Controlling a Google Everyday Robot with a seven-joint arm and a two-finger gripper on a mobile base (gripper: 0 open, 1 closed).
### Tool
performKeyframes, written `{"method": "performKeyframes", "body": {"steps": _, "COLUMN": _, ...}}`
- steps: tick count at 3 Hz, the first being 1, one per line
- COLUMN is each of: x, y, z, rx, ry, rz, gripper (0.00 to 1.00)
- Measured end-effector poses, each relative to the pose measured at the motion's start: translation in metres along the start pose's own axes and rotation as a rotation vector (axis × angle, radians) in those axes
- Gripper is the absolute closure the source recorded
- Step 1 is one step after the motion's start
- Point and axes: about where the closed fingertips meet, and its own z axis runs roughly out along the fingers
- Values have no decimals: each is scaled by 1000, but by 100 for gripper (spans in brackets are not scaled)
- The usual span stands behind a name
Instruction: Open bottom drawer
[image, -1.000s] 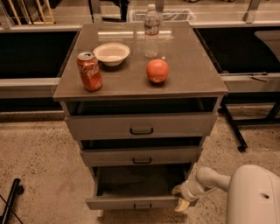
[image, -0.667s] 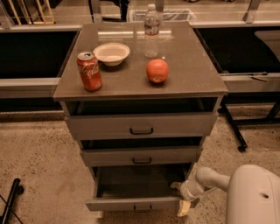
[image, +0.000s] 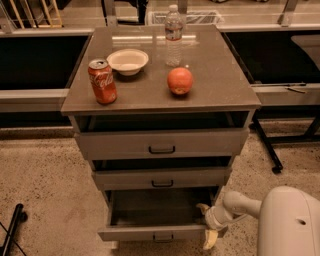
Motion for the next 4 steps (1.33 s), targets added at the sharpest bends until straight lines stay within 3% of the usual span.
{"method": "performKeyframes", "body": {"steps": 1, "x": 5, "y": 12, "z": 1, "rx": -21, "ry": 13, "rz": 23, "gripper": 0}}
{"method": "performKeyframes", "body": {"steps": 3, "x": 3, "y": 54, "z": 1, "rx": -123, "ry": 76, "rz": 42, "gripper": 41}}
{"method": "performKeyframes", "body": {"steps": 4, "x": -5, "y": 63, "z": -17, "rx": -130, "ry": 73, "rz": 21, "gripper": 72}}
